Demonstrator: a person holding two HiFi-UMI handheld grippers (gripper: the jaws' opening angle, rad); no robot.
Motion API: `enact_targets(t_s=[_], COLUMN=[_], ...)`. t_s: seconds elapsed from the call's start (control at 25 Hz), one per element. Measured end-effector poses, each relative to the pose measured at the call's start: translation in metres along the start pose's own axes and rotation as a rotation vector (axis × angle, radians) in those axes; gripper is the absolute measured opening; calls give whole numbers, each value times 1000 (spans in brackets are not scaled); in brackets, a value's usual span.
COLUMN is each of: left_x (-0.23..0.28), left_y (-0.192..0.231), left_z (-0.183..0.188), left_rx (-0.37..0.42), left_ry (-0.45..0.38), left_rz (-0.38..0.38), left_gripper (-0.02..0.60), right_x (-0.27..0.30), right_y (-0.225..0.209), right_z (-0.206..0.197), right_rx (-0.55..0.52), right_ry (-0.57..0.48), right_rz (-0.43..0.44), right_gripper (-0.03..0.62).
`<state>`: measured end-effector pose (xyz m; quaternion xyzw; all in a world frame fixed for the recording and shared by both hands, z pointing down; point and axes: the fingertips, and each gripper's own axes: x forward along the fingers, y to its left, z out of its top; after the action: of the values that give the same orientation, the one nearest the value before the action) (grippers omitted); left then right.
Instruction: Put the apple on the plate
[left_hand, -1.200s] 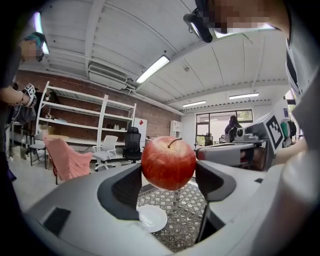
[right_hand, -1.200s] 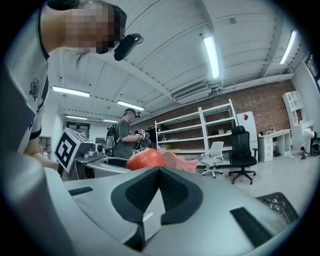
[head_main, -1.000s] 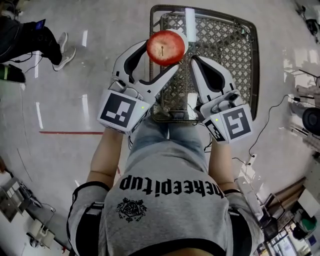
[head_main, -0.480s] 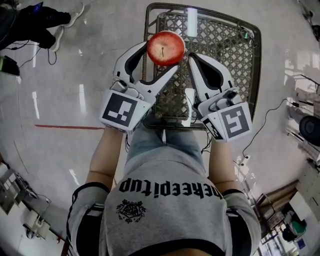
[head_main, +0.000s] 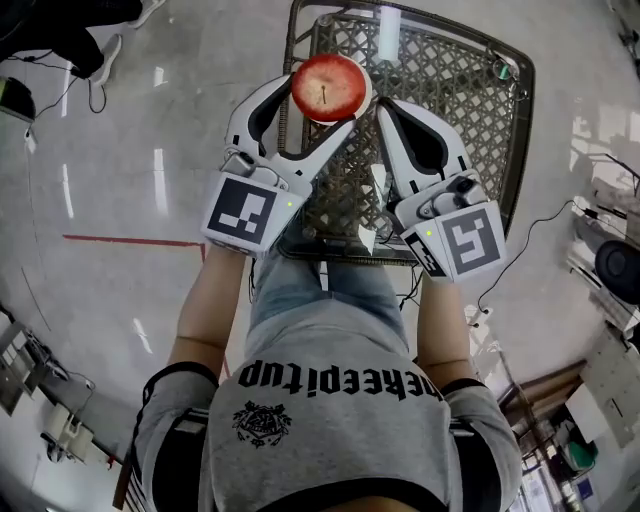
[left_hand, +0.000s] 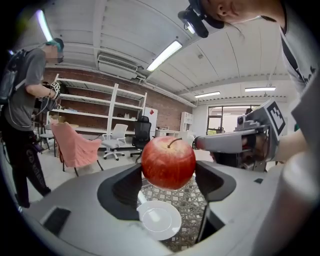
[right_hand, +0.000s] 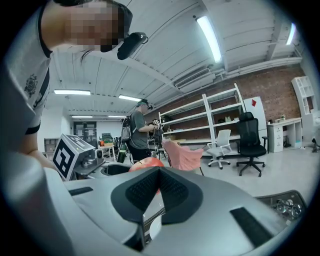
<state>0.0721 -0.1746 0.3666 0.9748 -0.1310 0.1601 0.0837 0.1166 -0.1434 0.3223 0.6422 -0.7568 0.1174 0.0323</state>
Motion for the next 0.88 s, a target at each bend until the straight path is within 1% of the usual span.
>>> enact_targets(t_s=[0.12,0.24,0.36,0.48,0.72,0.88], left_x=[4,9,12,20,31,40], left_y=[3,5,6,7,9,11], left_z=[-8,-12,-22,-25,-46,-55], left_rx=[3,6,-16,15,-12,-1], left_ry=[2,-14,4,-28,7,0], left_rz=[9,10,23,35,58,69], left_gripper=[377,377,377,377,376,376], right_x=[2,3,2,2,4,6], right_y=[0,0,-2,-4,-8,-12], right_z=[-6,-12,-16,-22,-33,-38], right_rx=[3,9,16,20,25,26], right_ry=[13,23,30,42,60,72], right_rz=[2,4,6,11,25,33], right_gripper=[-2,-2,-2,-2,-2,-2])
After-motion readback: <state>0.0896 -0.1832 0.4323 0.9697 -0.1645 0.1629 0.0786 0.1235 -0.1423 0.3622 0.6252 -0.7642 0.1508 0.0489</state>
